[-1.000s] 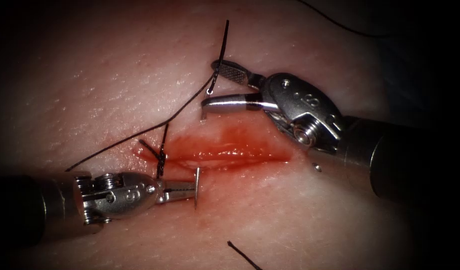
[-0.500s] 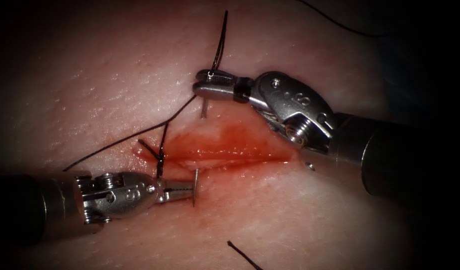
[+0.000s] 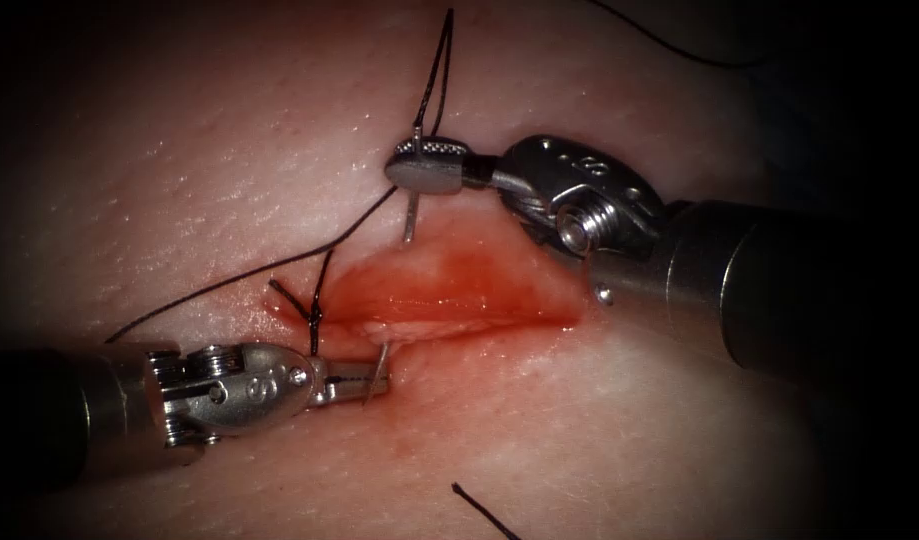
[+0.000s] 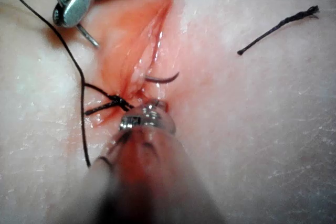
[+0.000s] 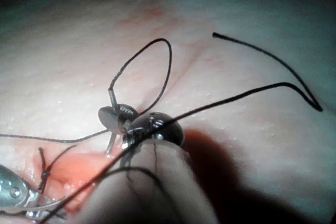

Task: Wound Closure
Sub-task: Use the right gripper to insert the needle through the top of the skin

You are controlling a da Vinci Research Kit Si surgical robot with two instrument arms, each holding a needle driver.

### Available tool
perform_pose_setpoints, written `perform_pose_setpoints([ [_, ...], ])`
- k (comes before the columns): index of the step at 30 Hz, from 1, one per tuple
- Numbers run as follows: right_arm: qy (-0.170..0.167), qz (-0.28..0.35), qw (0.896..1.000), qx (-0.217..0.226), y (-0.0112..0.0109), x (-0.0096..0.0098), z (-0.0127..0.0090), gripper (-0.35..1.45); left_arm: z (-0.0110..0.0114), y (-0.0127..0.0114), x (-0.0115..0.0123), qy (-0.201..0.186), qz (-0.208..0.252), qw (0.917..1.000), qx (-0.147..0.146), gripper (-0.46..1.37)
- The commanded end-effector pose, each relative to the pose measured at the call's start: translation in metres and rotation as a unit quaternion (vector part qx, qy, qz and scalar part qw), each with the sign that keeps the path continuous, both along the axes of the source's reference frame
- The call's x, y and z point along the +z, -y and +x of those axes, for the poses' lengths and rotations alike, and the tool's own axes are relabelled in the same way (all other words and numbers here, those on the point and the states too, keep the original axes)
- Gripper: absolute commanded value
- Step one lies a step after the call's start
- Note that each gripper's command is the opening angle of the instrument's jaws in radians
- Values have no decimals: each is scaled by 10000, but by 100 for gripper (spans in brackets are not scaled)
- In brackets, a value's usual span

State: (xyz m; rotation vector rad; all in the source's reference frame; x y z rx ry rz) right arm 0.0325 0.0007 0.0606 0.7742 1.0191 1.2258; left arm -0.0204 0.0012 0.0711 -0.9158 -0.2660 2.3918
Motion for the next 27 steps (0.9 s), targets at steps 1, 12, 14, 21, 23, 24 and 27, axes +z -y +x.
perform_pose_setpoints([
  [1,16,152,9999,-21,0,2,2,-35,0,0,0,24,33,10000,25,-35],
  [12,-372,945,9948,-73,34,19,10,-35,0,0,0,23,34,10000,23,-35],
  [14,-413,1041,9937,-80,37,21,11,-35,0,-1,0,24,35,10000,24,-35],
  [21,-615,1340,9890,-139,60,26,24,-35,-1,-4,-2,30,46,10000,23,-35],
  [23,-652,1386,9881,-169,64,26,25,-35,-1,-4,-2,30,46,10000,22,-35],
  [24,-658,1424,9875,-165,67,27,25,-35,-1,-4,-2,31,47,10000,22,-35],
  [27,-662,1452,9871,-137,71,29,25,-35,-1,-4,-2,32,48,10000,23,-35],
])
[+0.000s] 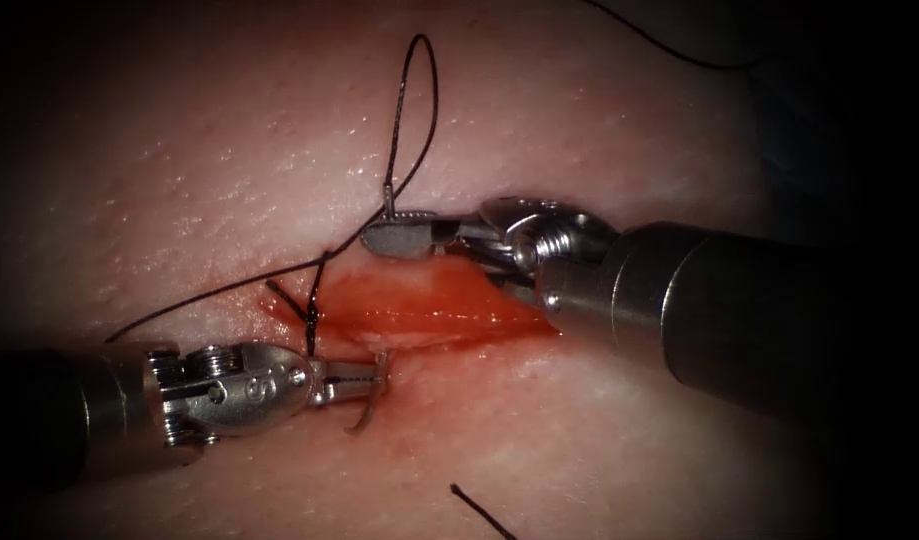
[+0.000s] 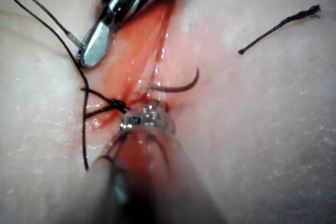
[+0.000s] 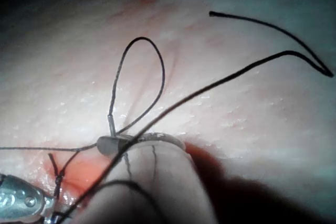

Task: Wound Closure
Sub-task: Use the right gripper to insert the needle through the top of the skin

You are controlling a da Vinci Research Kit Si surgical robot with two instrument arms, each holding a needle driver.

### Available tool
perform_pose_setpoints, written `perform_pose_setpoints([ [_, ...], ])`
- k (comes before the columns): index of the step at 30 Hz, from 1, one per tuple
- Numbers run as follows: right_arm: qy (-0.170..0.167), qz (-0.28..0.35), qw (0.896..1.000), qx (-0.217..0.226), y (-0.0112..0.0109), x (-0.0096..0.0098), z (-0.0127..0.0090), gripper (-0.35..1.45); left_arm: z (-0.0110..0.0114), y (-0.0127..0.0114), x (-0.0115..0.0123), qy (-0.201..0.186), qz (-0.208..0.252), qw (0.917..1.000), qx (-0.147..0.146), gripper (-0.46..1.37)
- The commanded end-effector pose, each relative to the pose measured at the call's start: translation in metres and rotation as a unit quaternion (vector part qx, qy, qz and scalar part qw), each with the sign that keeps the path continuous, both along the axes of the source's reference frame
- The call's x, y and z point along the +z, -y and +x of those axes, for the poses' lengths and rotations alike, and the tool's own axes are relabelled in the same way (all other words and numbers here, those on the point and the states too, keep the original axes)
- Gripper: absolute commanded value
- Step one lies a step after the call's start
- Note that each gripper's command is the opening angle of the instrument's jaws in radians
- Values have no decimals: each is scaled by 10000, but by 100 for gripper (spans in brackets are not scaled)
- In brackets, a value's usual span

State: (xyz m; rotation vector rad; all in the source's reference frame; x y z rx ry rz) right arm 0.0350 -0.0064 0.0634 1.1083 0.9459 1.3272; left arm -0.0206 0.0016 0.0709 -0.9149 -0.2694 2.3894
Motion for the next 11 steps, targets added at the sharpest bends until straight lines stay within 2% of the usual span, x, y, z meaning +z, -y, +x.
perform_pose_setpoints([
  [1,19,-3,10000,3,0,1,0,-35,0,0,0,30,32,10000,29,-35],
  [11,43,38,10000,34,3,1,0,-35,0,1,-2,27,32,10000,26,-35],
])
